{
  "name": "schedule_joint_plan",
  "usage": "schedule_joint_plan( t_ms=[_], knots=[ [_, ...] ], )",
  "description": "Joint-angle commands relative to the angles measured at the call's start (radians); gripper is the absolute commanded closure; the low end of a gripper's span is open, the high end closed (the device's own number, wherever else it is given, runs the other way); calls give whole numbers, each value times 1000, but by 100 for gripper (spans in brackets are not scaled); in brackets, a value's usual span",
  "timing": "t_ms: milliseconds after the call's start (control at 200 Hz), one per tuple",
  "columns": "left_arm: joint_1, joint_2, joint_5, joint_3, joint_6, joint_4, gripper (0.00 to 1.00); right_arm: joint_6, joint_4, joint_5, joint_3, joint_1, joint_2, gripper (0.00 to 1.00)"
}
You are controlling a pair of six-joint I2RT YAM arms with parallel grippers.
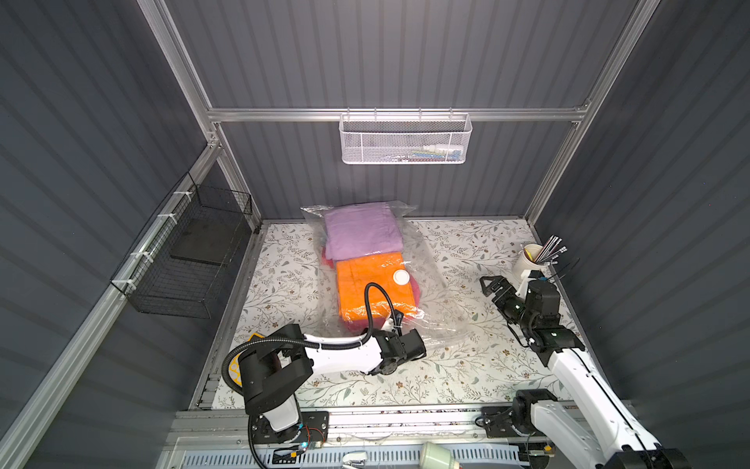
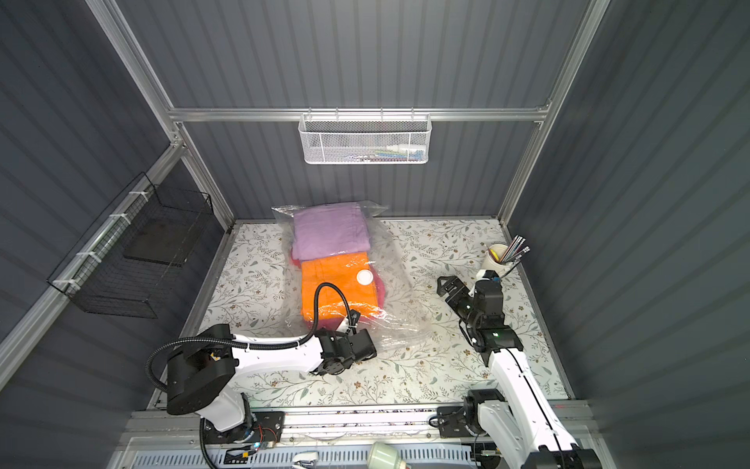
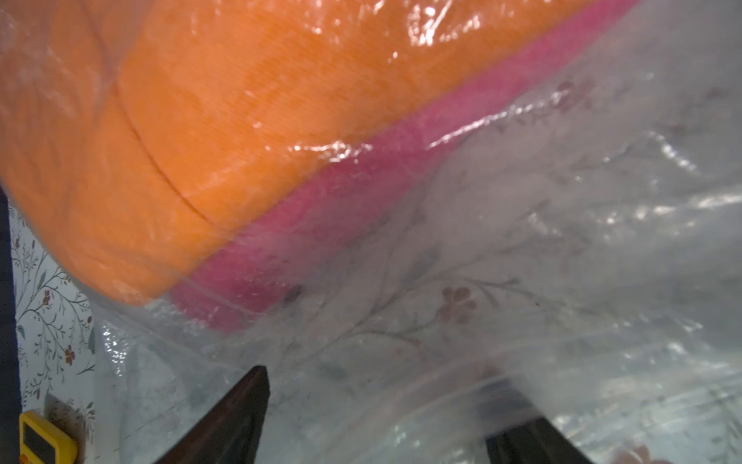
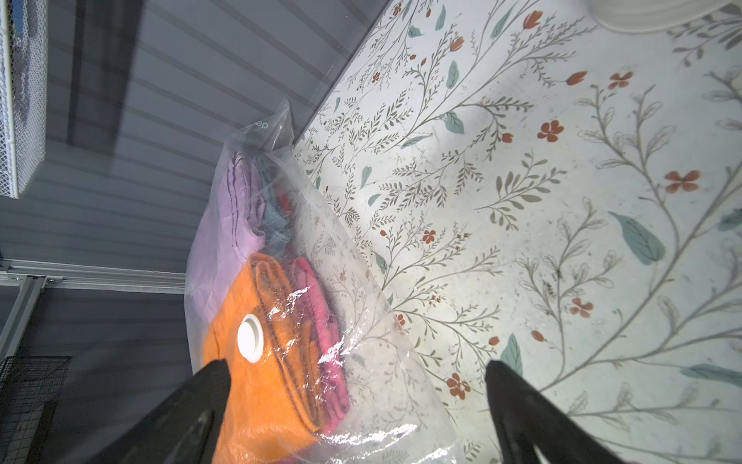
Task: Take the trousers out of the vacuum bag
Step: Open the vacuum bag at the center of the board.
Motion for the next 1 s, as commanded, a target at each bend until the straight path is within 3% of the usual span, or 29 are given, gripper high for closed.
schedule_joint_plan(
  t_ms=[0,220,300,390,490,690,995],
  knots=[
    [3,34,-34,0,-18,-6,19,4,-15,4,-14,-7,-12,1],
    [18,73,-79,16,-13,-5,39,2,-22,3,-16,-10,-19,1],
    [25,70,-79,17,5,8,55,4,-24,3,-17,-10,-22,1],
    [29,65,-88,28,19,15,85,8,-26,0,-18,-11,-27,1],
    [33,57,-92,53,33,4,100,16,-37,-41,-15,-10,-38,1],
    [34,-23,-111,103,99,8,100,90,-65,-119,-68,50,-155,1],
    [47,-105,-136,120,149,36,100,204,-219,69,-28,377,-327,1]
  ],
)
